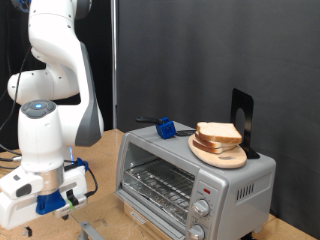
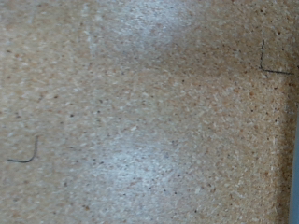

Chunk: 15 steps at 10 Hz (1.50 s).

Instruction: Make a piece of toast with the oven

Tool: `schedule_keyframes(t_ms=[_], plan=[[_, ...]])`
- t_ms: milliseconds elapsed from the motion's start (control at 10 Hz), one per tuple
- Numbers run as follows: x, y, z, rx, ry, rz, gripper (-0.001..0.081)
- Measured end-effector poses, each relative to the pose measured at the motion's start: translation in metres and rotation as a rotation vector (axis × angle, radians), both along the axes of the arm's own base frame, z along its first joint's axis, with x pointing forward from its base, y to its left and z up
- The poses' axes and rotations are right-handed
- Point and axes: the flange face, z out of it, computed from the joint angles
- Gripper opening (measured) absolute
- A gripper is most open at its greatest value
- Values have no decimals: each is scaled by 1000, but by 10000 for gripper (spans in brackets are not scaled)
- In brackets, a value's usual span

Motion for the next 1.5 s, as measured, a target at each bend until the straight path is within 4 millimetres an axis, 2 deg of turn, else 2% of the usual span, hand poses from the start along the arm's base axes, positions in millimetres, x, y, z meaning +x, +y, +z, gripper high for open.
schedule_keyframes(t_ms=[200,300,400,500,1000,1400,1500], plan=[[1,-2,15,32,14,-9,682],[0,-2,13,28,14,-8,682],[-1,0,13,63,28,11,682],[-3,2,23,142,42,39,682],[-6,-7,106,545,-35,67,682],[1,-17,169,665,-133,-26,682],[0,-17,179,672,-141,-65,682]])
